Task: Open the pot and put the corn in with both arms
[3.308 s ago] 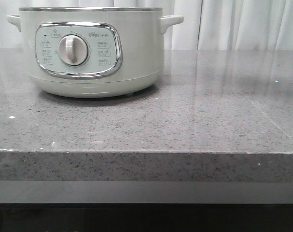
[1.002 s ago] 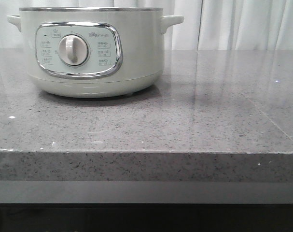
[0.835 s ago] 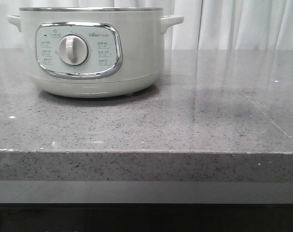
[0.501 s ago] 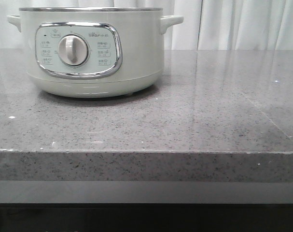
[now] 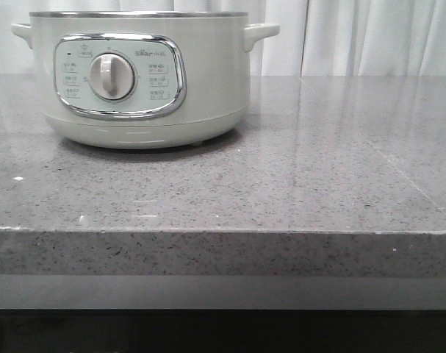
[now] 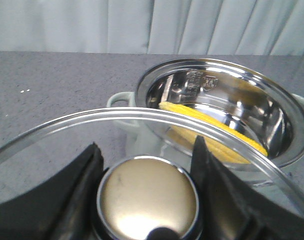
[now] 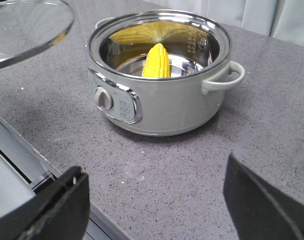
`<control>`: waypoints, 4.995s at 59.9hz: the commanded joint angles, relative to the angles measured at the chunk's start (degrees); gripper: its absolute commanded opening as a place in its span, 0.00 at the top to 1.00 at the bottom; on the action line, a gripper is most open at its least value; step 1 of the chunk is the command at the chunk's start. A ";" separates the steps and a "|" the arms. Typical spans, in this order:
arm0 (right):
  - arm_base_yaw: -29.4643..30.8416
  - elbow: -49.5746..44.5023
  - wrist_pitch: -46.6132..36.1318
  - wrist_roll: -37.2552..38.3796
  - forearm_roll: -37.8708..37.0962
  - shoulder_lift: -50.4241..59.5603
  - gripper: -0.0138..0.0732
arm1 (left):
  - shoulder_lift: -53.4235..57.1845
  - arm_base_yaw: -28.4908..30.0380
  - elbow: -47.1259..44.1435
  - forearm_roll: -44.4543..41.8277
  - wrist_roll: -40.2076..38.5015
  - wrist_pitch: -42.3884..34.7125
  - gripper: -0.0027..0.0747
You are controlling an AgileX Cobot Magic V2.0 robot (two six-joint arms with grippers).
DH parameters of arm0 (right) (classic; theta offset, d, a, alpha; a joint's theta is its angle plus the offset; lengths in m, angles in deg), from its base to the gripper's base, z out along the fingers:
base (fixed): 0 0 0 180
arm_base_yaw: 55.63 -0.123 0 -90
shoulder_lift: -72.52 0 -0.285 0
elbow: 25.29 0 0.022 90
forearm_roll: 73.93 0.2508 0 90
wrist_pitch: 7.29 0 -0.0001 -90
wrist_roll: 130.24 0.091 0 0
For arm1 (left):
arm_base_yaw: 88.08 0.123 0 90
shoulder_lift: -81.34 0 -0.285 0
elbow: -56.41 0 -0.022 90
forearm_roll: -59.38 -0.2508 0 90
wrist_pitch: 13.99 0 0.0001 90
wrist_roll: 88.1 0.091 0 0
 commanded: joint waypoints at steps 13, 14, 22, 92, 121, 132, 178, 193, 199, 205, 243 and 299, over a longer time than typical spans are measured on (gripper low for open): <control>0.40 1.39 -4.79 0.01 -0.48 0.32 0.18 | -11.86 -10.47 11.65 1.53 0.99 -16.56 0.70; 0.40 1.39 -4.79 0.01 -0.48 0.32 0.18 | -12.53 -10.81 12.07 1.53 0.99 -16.97 0.70; 0.40 1.39 -4.79 0.01 -0.48 0.32 0.18 | -18.99 -13.01 16.41 1.53 0.99 -19.35 0.70; 0.40 1.39 -4.79 0.01 -0.48 0.32 0.18 | -44.11 -13.21 30.17 -1.47 0.99 -28.09 0.70; 0.40 1.39 -4.79 0.01 -0.48 0.32 0.18 | -44.11 -13.21 30.17 -0.28 0.99 -23.85 0.63; 0.40 1.39 -4.79 0.01 -0.48 0.32 0.18 | -44.11 -13.21 30.44 1.51 0.99 -23.85 0.38; 0.40 1.39 -4.79 0.01 -0.48 0.32 0.18 | -28.90 -13.21 37.14 -1.43 0.99 -0.65 0.37; 0.40 1.39 -4.79 0.01 -0.48 0.32 0.18 | -15.71 -13.21 26.26 -1.55 0.99 4.42 0.37; 0.40 1.39 -4.79 0.01 -0.48 0.32 0.18 | -10.18 -13.21 19.36 -1.18 0.99 4.42 0.37; 0.40 1.39 -4.79 0.01 -0.48 0.32 0.18 | -5.35 -13.21 12.06 -0.69 0.99 4.02 0.37; 0.40 1.39 -4.82 0.01 -0.48 0.29 0.35 | 7.40 -13.21 -5.65 -0.30 0.99 -0.77 0.58; 0.40 1.39 -4.56 0.01 -0.48 0.01 0.92 | 8.48 -12.77 -7.51 -0.72 0.99 -2.58 0.99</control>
